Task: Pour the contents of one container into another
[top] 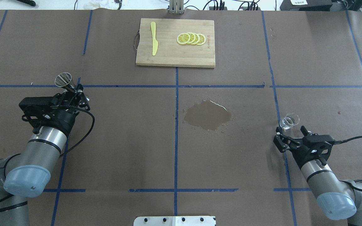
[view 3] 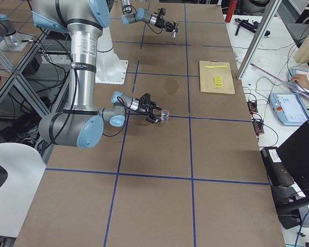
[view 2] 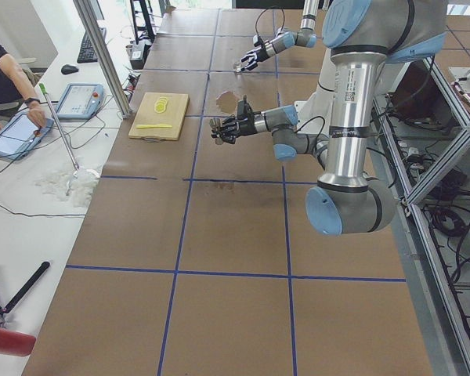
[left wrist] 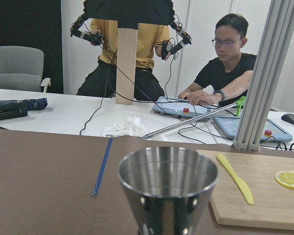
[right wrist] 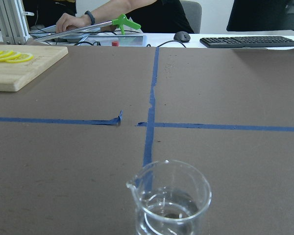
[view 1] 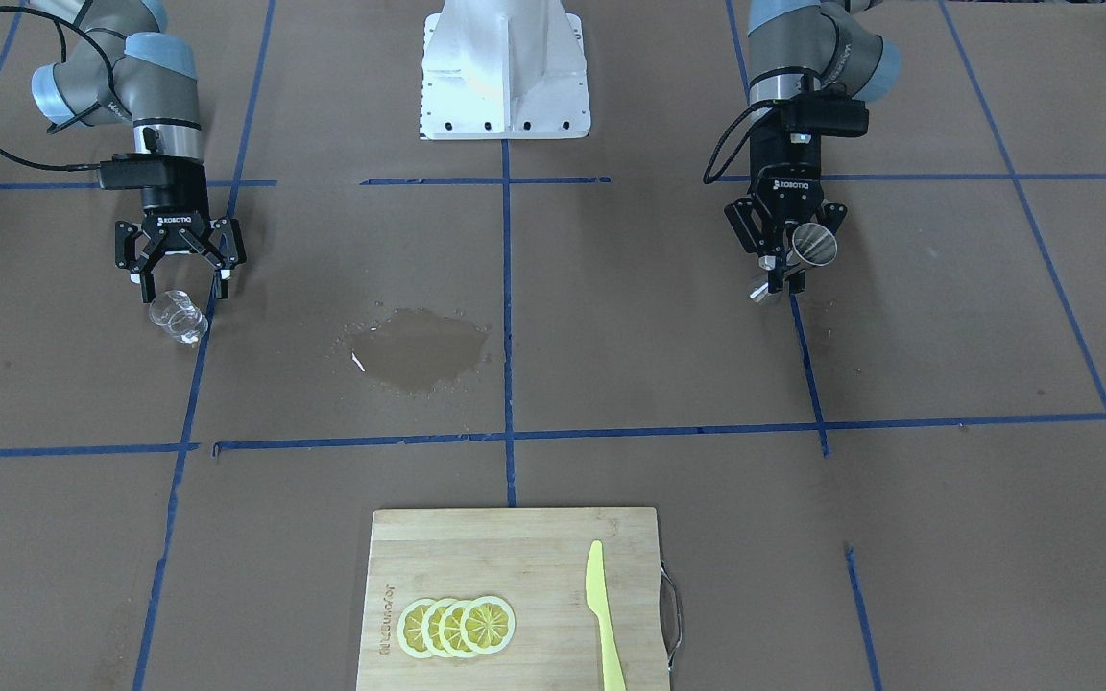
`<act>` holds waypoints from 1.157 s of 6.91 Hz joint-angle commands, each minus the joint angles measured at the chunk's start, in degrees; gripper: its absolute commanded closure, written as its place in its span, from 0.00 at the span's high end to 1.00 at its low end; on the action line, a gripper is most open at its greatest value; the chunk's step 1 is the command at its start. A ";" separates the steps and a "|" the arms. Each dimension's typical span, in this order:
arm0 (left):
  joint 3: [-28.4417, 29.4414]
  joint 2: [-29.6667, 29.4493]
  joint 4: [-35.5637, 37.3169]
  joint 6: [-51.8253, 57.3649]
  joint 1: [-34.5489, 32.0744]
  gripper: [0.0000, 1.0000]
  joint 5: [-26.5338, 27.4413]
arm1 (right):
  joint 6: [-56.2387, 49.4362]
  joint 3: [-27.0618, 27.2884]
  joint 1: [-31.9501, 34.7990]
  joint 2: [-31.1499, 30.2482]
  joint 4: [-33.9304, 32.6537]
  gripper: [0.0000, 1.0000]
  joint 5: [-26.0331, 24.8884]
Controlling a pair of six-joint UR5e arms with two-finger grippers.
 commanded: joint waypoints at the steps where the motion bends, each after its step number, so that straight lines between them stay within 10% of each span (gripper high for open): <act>1: 0.53 0.00 0.00 0.00 -0.01 0.00 0.00 | -0.74 -0.50 -0.03 0.54 0.04 1.00 -1.09; 8: 0.71 -0.09 0.00 0.00 -0.28 0.00 0.00 | -2.05 -1.99 3.48 3.08 0.22 1.00 0.47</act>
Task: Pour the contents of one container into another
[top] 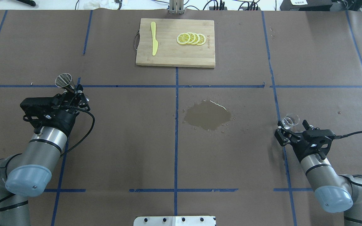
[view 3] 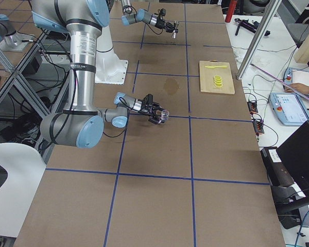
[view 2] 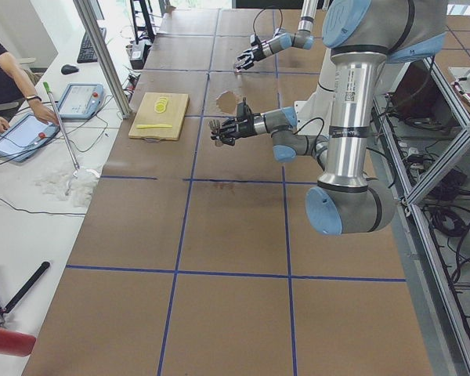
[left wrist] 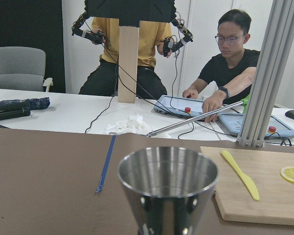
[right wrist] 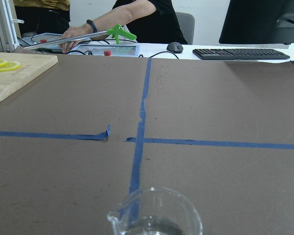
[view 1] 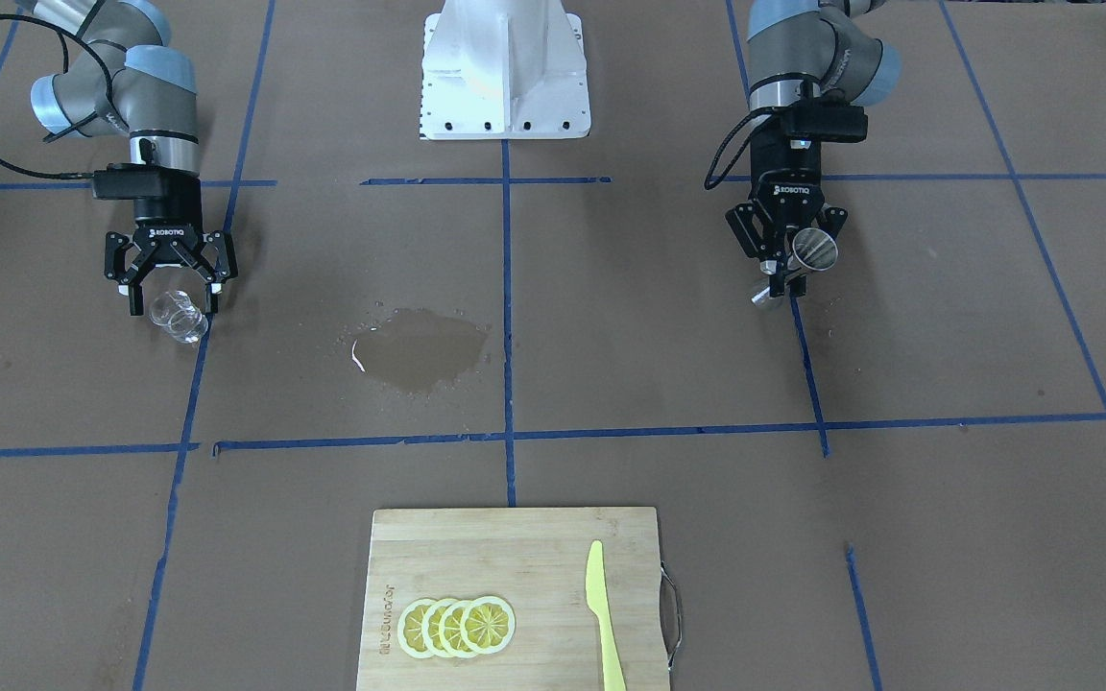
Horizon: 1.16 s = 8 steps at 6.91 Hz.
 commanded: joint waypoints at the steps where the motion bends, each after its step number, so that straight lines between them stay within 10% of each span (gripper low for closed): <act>1: 0.00 0.09 0.00 0.00 -0.23 0.00 0.00 | -1.33 -0.49 0.88 2.35 0.00 1.00 0.62; 8: 0.18 -0.17 0.00 0.00 -0.23 0.00 0.00 | -2.75 -1.81 1.58 2.71 0.09 0.89 0.79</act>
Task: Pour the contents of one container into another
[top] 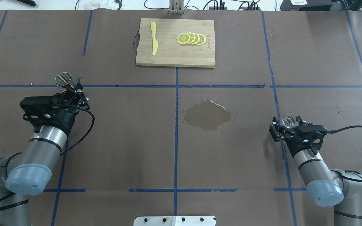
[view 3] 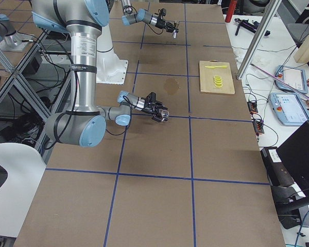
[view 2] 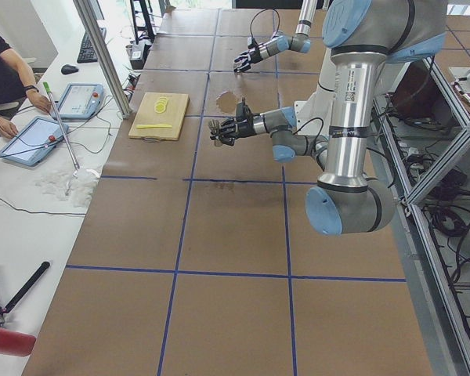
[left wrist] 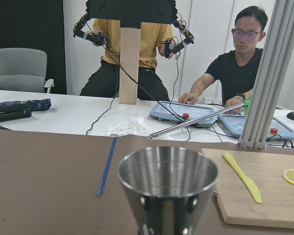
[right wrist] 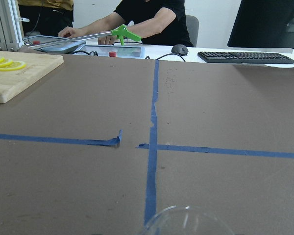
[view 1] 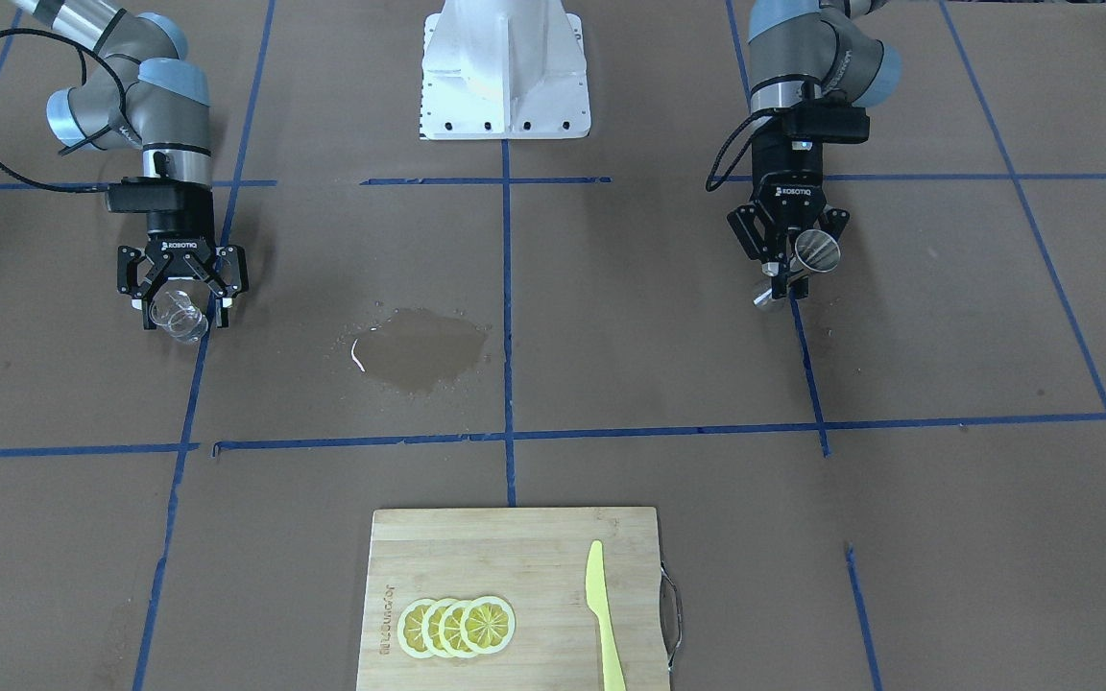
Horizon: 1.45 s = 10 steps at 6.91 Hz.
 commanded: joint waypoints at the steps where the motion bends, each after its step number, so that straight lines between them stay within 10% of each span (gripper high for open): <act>1: 0.00 -0.05 0.00 0.00 0.00 0.00 0.00 | -0.10 -0.01 0.52 -0.05 0.10 0.61 0.09; 4: 0.00 -0.31 0.00 -0.09 0.00 0.00 0.00 | -1.23 -0.01 0.87 -0.13 0.19 0.02 0.09; 10: 7.71 -10.46 0.09 5.75 1.23 0.00 -0.09 | -17.30 11.31 7.45 0.38 0.28 0.00 10.16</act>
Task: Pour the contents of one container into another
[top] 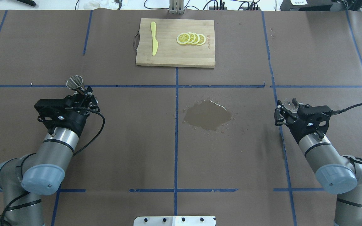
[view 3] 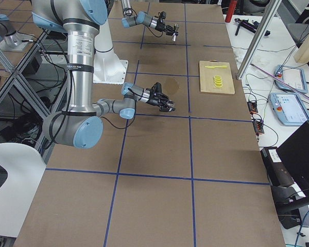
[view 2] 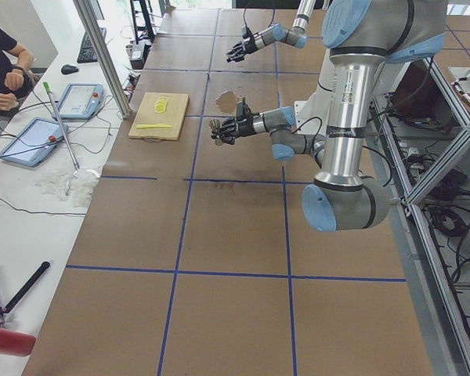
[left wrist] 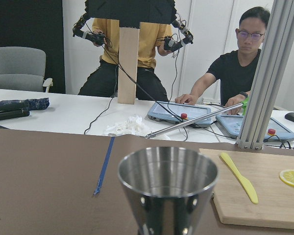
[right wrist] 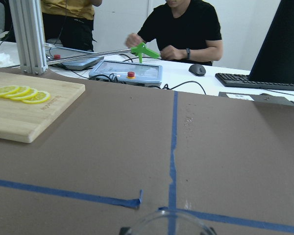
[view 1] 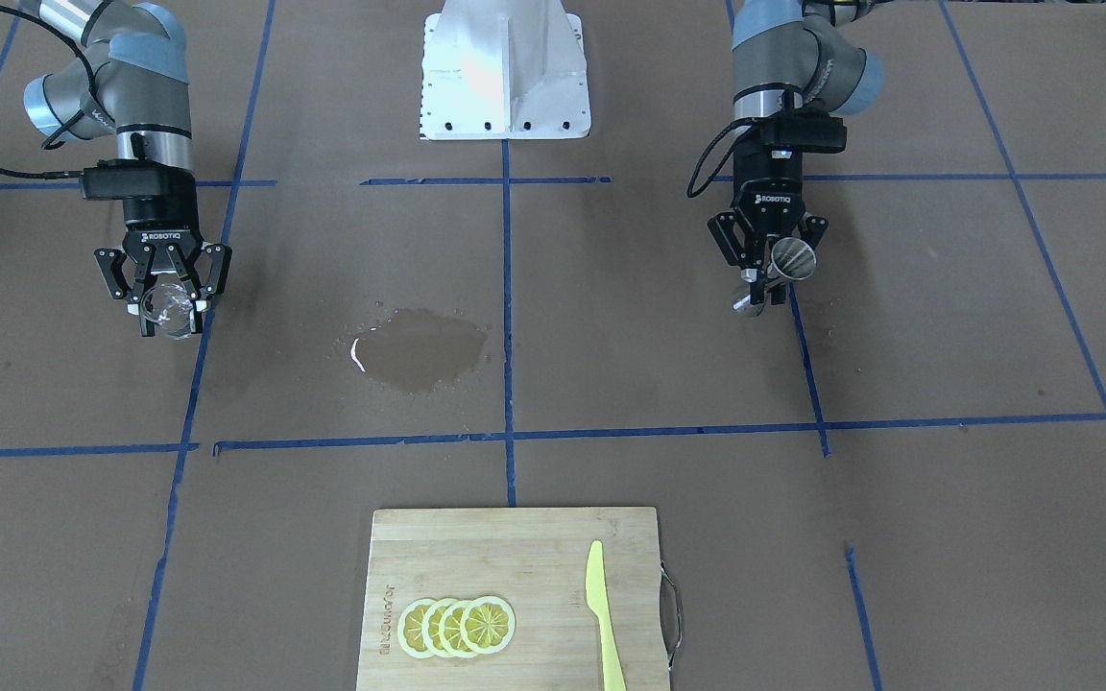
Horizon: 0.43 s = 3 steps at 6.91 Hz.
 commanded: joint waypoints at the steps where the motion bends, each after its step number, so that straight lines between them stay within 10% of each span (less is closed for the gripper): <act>1: 3.51 -6.77 0.09 6.61 0.79 0.00 0.12 | -10.88 3.20 3.47 0.99 -0.08 0.00 6.79; 3: 3.60 -9.50 0.88 7.50 2.72 0.00 0.12 | -17.17 3.04 4.54 7.89 -1.73 0.00 9.36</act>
